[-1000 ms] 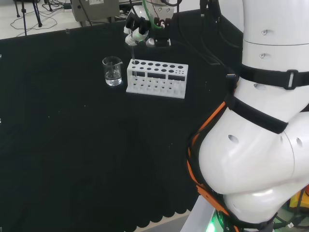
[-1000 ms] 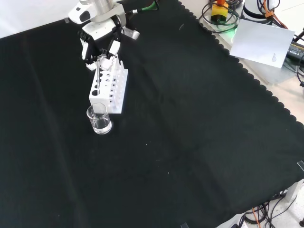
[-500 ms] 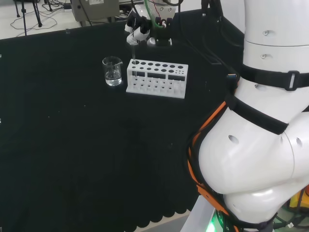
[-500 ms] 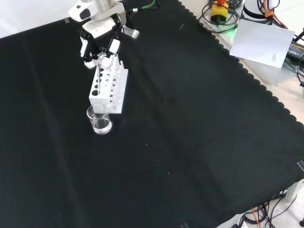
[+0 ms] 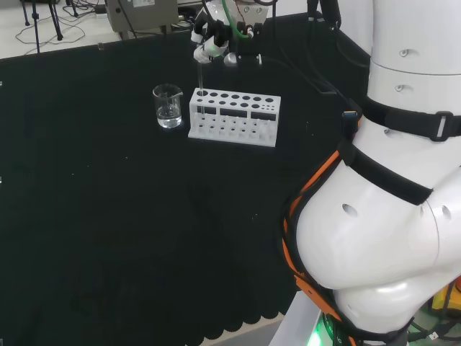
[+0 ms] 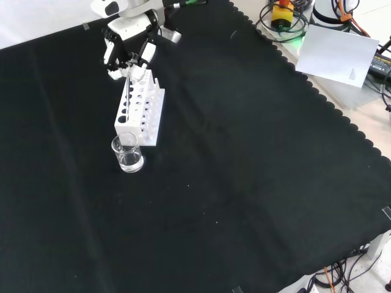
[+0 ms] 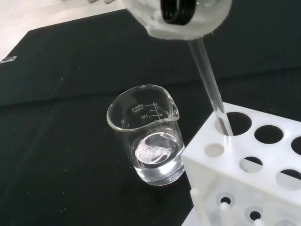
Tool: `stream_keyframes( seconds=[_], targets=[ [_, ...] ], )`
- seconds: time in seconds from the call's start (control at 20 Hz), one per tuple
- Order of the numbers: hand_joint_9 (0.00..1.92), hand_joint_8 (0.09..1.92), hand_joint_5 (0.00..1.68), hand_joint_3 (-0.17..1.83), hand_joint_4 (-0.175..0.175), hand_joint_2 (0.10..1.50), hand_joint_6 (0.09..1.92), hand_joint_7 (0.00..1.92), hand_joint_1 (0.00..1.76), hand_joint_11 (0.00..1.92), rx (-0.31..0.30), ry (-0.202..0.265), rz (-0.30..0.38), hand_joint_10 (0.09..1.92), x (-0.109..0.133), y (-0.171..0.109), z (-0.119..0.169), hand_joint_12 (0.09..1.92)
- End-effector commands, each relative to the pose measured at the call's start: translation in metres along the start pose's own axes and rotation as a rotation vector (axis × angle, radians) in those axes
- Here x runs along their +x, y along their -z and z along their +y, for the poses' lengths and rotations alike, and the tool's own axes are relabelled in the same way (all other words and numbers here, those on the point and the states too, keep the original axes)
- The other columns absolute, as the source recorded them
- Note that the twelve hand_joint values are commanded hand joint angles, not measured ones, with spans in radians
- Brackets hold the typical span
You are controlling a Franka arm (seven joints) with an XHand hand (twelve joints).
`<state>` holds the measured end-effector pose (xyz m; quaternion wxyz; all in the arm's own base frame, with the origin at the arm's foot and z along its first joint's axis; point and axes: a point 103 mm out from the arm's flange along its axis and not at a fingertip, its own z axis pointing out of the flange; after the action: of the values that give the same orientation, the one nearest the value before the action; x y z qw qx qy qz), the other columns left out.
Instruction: Put the glass rod back on the white test tube rack.
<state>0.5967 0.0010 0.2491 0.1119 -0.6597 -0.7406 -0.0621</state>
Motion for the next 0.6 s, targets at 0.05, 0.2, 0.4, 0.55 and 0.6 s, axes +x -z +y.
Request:
stream_keyframes(
  seconds=[0.05, 0.2, 0.4, 0.55, 0.6],
  targets=[
    [1.76, 0.09, 0.78, -0.17, -0.175, 0.89, 0.86, 1.42, 1.34, 1.51, -0.021, 0.000, 0.002, 0.79, -0.004, 0.009, -0.009, 0.79],
    [1.76, 0.09, 0.78, -0.17, -0.175, 0.89, 0.86, 1.42, 1.34, 1.51, -0.034, -0.008, -0.001, 0.79, -0.007, 0.019, -0.019, 0.79],
    [1.76, 0.09, 0.78, -0.17, -0.175, 0.89, 0.86, 1.42, 1.34, 1.51, -0.053, -0.008, -0.017, 0.80, -0.006, 0.031, -0.025, 0.79],
    [1.76, 0.09, 0.78, -0.17, -0.175, 0.90, 0.86, 1.42, 1.33, 1.51, -0.067, -0.007, -0.023, 0.80, -0.006, 0.038, -0.026, 0.79],
    [1.76, 0.09, 0.78, -0.17, -0.175, 0.90, 0.86, 1.42, 1.33, 1.51, -0.073, -0.007, -0.026, 0.80, -0.005, 0.040, -0.027, 0.79]
  ],
)
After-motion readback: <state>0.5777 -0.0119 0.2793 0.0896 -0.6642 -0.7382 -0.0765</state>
